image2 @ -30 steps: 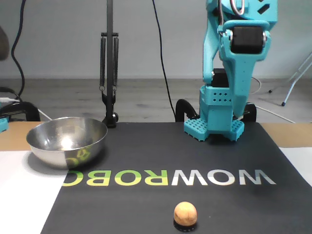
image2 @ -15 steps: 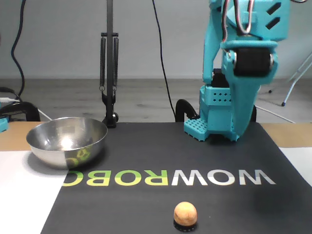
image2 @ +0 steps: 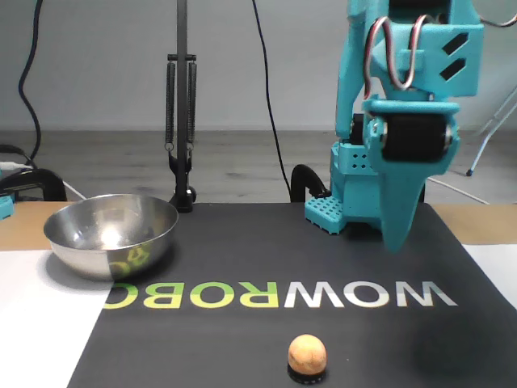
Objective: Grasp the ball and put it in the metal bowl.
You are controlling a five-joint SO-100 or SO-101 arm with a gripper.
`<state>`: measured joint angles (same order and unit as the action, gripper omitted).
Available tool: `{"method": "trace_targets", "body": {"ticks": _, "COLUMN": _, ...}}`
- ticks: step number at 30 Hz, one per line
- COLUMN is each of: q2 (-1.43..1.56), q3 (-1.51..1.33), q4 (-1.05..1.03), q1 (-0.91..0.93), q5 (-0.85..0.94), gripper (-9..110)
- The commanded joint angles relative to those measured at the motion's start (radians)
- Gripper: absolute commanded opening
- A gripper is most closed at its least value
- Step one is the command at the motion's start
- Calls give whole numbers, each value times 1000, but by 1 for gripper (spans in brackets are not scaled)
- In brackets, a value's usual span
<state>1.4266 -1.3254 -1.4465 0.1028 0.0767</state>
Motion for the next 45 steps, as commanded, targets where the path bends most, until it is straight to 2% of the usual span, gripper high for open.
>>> {"method": "trace_targets", "body": {"ticks": 1, "q2": 2, "q3": 40, "q4": 5, "q1": 8, "q5": 0, "gripper": 0}}
{"method": "trace_targets", "body": {"ticks": 45, "q2": -29, "q3": 40, "q4": 48, "q1": 273, "q5": 2, "gripper": 0}}
